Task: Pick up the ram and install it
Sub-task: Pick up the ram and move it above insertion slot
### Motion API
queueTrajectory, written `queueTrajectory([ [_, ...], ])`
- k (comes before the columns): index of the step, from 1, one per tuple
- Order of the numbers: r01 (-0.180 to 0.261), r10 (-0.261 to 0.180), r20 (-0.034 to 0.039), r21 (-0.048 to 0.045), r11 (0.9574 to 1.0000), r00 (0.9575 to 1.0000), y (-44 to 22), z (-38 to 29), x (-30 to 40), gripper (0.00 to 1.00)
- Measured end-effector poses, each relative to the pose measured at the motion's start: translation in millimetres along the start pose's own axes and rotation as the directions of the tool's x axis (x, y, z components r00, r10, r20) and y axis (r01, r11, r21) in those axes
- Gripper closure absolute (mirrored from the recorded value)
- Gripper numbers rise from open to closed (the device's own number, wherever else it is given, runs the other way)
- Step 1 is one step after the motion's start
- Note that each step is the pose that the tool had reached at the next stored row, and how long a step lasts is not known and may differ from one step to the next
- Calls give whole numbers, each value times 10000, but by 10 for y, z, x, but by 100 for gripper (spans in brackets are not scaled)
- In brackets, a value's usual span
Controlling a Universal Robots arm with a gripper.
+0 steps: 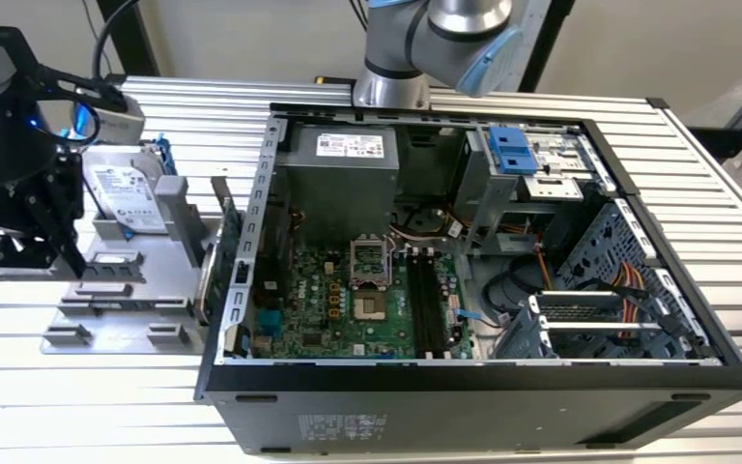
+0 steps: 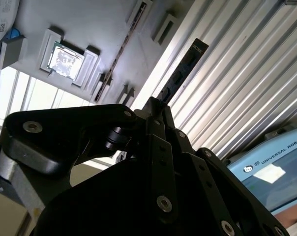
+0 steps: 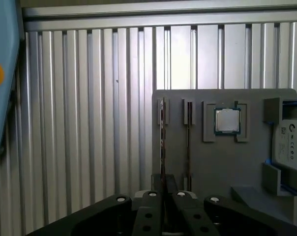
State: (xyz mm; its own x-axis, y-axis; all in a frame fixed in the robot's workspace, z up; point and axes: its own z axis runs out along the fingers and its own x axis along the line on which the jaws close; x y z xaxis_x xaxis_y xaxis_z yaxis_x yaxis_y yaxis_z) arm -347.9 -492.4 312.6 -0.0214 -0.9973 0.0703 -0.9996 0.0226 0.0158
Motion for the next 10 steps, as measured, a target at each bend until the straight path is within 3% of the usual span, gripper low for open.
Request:
queueTrajectory([
  [10, -2, 2, 8, 21, 10000, 10000, 1, -15, -6, 100],
])
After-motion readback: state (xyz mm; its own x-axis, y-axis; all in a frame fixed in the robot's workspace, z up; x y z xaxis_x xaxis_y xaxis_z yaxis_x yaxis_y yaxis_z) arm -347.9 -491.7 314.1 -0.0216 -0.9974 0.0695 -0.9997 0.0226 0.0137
